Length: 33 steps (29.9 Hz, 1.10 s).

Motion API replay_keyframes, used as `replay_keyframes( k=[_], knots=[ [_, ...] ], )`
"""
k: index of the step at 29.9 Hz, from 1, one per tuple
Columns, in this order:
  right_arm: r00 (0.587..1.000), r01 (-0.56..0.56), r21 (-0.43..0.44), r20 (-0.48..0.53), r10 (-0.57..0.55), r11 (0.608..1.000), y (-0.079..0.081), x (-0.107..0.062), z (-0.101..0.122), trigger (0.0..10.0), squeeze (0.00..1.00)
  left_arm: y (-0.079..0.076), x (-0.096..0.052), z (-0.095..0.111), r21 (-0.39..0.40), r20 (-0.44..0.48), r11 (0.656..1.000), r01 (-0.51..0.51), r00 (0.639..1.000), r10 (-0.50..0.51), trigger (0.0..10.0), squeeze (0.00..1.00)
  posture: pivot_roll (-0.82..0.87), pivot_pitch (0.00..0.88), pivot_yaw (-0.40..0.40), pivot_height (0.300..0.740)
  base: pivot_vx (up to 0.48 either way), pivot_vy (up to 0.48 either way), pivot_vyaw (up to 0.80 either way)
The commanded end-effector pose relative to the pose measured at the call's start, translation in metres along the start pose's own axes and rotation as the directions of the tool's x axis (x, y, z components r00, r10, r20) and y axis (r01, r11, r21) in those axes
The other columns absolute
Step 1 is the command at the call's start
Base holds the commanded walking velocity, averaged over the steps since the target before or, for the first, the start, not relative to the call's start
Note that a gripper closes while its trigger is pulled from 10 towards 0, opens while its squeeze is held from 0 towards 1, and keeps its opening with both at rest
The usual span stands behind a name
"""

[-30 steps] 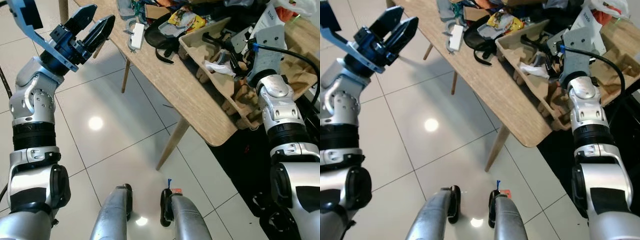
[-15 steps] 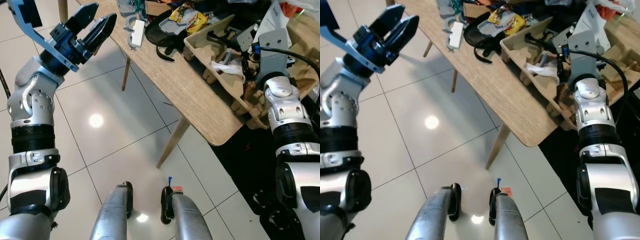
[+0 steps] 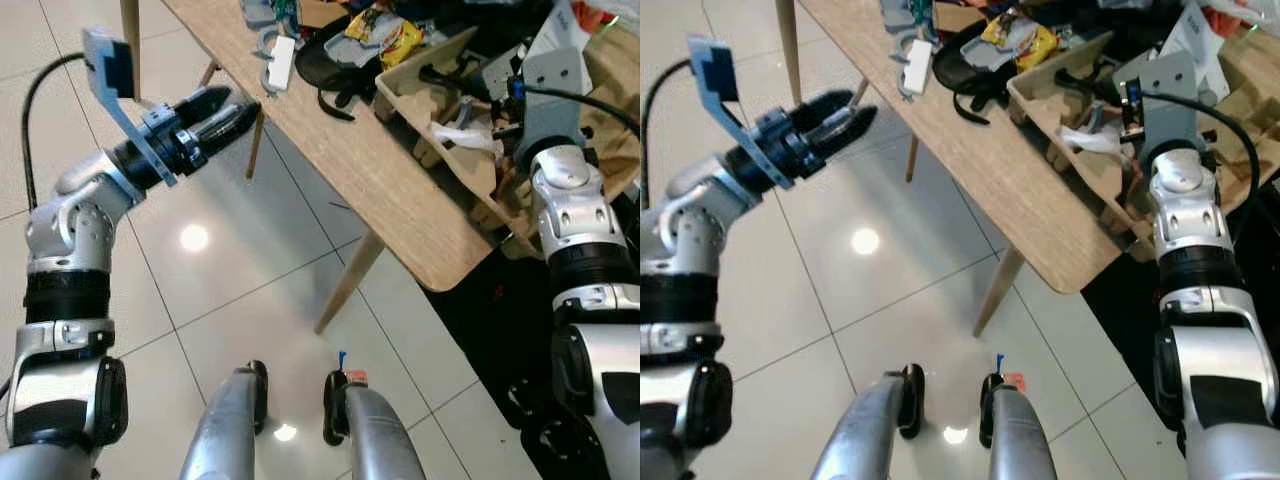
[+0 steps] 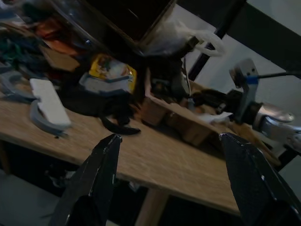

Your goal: Picking trash to rubbish bin

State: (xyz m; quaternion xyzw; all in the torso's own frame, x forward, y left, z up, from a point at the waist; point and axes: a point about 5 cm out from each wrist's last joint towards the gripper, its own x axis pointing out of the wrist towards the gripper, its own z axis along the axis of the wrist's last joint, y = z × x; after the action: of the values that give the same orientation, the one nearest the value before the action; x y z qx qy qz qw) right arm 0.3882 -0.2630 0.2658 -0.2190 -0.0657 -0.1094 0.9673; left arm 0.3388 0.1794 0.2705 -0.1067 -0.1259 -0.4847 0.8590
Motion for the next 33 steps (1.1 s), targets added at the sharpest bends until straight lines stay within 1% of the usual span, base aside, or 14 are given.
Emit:
replay_keyframes(
  k=[1, 6, 14, 16, 17, 18, 19, 20, 22, 28, 29, 31, 32, 33],
  knots=[
    [0.999, -0.001, -0.001, -0.041, 0.001, 1.000, -0.002, -0.003, -0.012, 0.0, 0.00, -0.005, 0.000, 0.001, 0.009, -0.015, 0.999, 0.031, 0.999, -0.031, 10.0, 0.00, 0.17, 0.382, -0.063, 0.740, 0.000, 0.000, 0.00],
    [1.000, 0.001, 0.002, -0.030, -0.001, 1.000, -0.003, -0.003, -0.009, 0.0, 0.00, -0.006, 0.001, 0.002, 0.004, -0.022, 0.999, 0.035, 0.999, -0.035, 10.0, 0.00, 0.17, 0.377, -0.059, 0.740, 0.000, 0.000, 0.00],
    [1.000, 0.007, -0.009, -0.013, -0.007, 1.000, -0.006, -0.004, -0.005, 0.0, 0.00, -0.009, 0.001, -0.002, -0.001, -0.045, 0.999, 0.048, 0.998, -0.048, 10.0, 0.00, 0.17, 0.377, -0.058, 0.740, 0.000, 0.000, 0.00],
    [1.000, 0.021, 0.013, 0.023, -0.021, 1.000, -0.009, -0.004, 0.001, 0.0, 0.00, -0.010, 0.002, -0.002, -0.002, -0.042, 0.999, 0.053, 0.998, -0.053, 10.0, 0.00, 0.17, 0.374, -0.058, 0.740, 0.000, 0.000, 0.00],
    [1.000, 0.021, 0.013, 0.023, -0.021, 1.000, -0.009, -0.004, 0.001, 0.0, 0.00, -0.010, 0.002, -0.002, -0.002, -0.042, 0.999, 0.053, 0.998, -0.053, 10.0, 0.00, 0.17, 0.374, -0.058, 0.740, 0.000, 0.000, 0.00],
    [0.998, 0.028, 0.033, 0.048, -0.029, 0.999, -0.011, -0.004, 0.005, 0.0, 0.00, -0.010, 0.002, -0.001, -0.003, -0.039, 0.998, 0.057, 0.998, -0.057, 10.0, 0.00, 0.17, 0.372, -0.058, 0.740, 0.000, 0.000, 0.00],
    [0.994, 0.070, 0.074, 0.078, -0.076, 0.995, -0.020, -0.005, 0.011, 0.0, 0.00, -0.013, 0.004, -0.002, -0.006, -0.036, 0.997, 0.073, 0.997, -0.073, 10.0, 0.00, 0.17, 0.372, -0.058, 0.740, 0.000, 0.000, 0.00],
    [0.994, 0.070, 0.074, 0.078, -0.076, 0.995, -0.020, -0.005, 0.011, 0.0, 0.00, -0.013, 0.004, -0.002, -0.006, -0.036, 0.997, 0.073, 0.997, -0.073, 10.0, 0.00, 0.17, 0.372, -0.058, 0.740, 0.000, 0.000, 0.00],
    [0.991, 0.104, 0.081, 0.082, -0.110, 0.991, -0.030, -0.006, 0.012, 0.0, 0.00, -0.016, 0.005, -0.003, -0.009, -0.038, 0.995, 0.095, 0.995, -0.096, 10.0, 0.00, 0.17, 0.367, -0.057, 0.740, 0.000, 0.000, 0.00],
    [0.983, 0.149, 0.088, 0.095, -0.157, 0.985, -0.052, -0.014, 0.012, 0.0, 0.00, -0.019, 0.009, -0.004, -0.012, -0.036, 0.992, 0.123, 0.992, -0.124, 10.0, 0.00, 0.16, 0.355, -0.055, 0.740, 0.000, 0.000, 0.00],
    [0.983, 0.149, 0.088, 0.095, -0.157, 0.985, -0.052, -0.014, 0.012, 0.0, 0.00, -0.019, 0.009, -0.004, -0.012, -0.036, 0.992, 0.123, 0.992, -0.124, 10.0, 0.00, 0.16, 0.355, -0.055, 0.740, 0.000, 0.000, 0.00],
    [0.979, 0.157, 0.097, 0.114, -0.168, 0.983, -0.059, -0.018, 0.014, 0.0, 0.00, -0.019, 0.010, -0.005, -0.012, -0.033, 0.992, 0.127, 0.991, -0.128, 10.0, 0.00, 0.16, 0.347, -0.054, 0.740, 0.000, 0.000, 0.00],
    [0.979, 0.157, 0.097, 0.114, -0.168, 0.983, -0.059, -0.018, 0.014, 0.0, 0.00, -0.019, 0.010, -0.005, -0.012, -0.033, 0.992, 0.127, 0.991, -0.128, 10.0, 0.00, 0.16, 0.347, -0.054, 0.740, 0.000, 0.000, 0.00],
    [0.975, 0.156, 0.114, 0.143, -0.172, 0.981, -0.065, -0.023, 0.016, 0.0, 0.00, -0.020, 0.011, -0.004, -0.012, -0.029, 0.991, 0.133, 0.991, -0.133, 10.0, 0.00, 0.16, 0.342, -0.054, 0.740, 0.000, 0.000, 0.00]
  ],
)
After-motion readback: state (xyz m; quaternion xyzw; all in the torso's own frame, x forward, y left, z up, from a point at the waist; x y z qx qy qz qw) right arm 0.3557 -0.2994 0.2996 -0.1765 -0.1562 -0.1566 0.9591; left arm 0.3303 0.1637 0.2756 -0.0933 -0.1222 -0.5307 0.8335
